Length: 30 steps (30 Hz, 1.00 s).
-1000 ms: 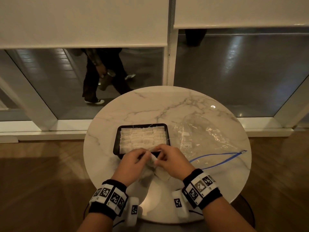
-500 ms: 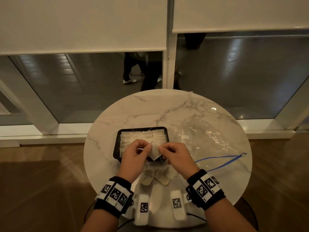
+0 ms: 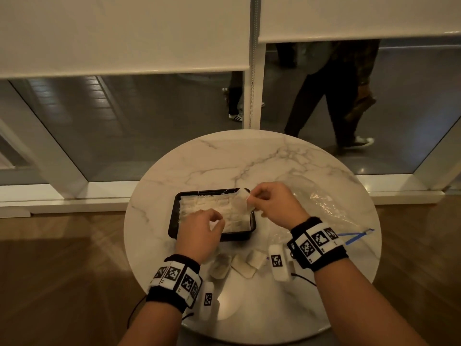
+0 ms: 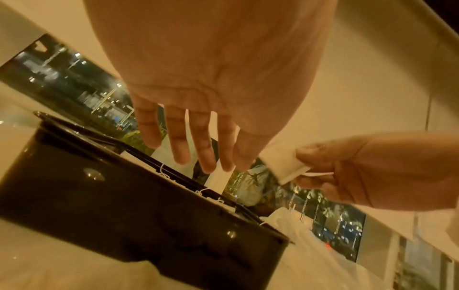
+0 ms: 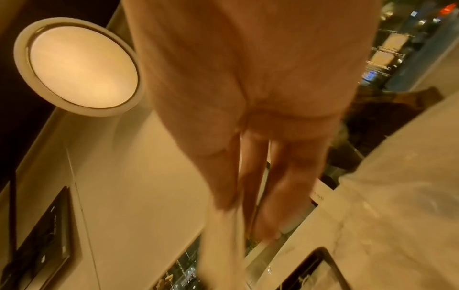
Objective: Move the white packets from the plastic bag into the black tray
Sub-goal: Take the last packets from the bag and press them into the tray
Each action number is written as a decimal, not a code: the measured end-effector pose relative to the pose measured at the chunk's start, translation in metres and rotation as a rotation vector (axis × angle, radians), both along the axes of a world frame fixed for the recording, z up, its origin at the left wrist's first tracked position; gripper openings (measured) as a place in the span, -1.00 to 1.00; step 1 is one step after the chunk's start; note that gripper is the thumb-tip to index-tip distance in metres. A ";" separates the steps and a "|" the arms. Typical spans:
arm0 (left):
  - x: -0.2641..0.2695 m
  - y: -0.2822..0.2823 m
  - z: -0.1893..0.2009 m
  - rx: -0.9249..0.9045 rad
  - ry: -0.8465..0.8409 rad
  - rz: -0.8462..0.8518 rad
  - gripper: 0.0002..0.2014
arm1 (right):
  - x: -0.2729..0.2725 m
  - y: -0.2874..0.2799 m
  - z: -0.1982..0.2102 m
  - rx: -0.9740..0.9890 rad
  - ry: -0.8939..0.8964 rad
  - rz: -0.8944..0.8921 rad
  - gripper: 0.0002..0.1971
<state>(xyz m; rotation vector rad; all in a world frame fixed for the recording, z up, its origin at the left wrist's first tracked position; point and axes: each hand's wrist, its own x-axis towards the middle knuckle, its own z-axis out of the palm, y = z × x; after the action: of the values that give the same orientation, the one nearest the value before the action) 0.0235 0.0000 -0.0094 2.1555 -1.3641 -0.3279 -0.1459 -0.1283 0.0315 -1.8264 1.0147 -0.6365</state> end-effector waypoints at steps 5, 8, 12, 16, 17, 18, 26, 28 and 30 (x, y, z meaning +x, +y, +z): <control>0.000 -0.006 -0.021 0.188 -0.133 -0.074 -0.75 | 0.008 -0.013 0.000 -0.071 0.113 0.043 -0.86; 0.000 -0.010 -0.032 0.220 -0.076 -0.082 -0.73 | 0.015 -0.017 -0.002 -0.094 0.239 0.126 -0.91; -0.003 -0.008 -0.033 0.293 -0.046 -0.097 -0.66 | 0.026 -0.023 -0.007 -0.192 0.442 0.205 -0.93; -0.006 -0.007 -0.031 0.364 -0.147 -0.121 -0.67 | 0.035 -0.026 -0.010 -0.235 0.611 0.321 -0.89; -0.007 -0.007 -0.031 0.394 -0.193 -0.139 -0.67 | 0.037 -0.025 -0.009 -0.250 0.645 0.347 -0.87; -0.007 -0.007 -0.032 0.427 -0.243 -0.161 -0.68 | 0.040 -0.024 -0.008 -0.269 0.685 0.372 -0.86; -0.012 -0.007 -0.031 0.490 -0.307 -0.187 -0.62 | 0.056 -0.015 -0.016 -0.383 0.972 0.501 -0.82; -0.012 -0.005 -0.030 0.493 -0.353 -0.200 -0.63 | 0.058 -0.014 -0.017 -0.419 1.012 0.503 -0.80; -0.013 -0.004 -0.029 0.490 -0.380 -0.207 -0.64 | 0.061 -0.012 -0.017 -0.466 1.063 0.504 -0.81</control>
<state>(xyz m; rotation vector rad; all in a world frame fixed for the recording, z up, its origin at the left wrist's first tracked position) 0.0104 -0.0038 -0.0387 2.5721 -1.8856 -0.3743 -0.0847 -0.1401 0.0142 -2.7887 0.9964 0.5395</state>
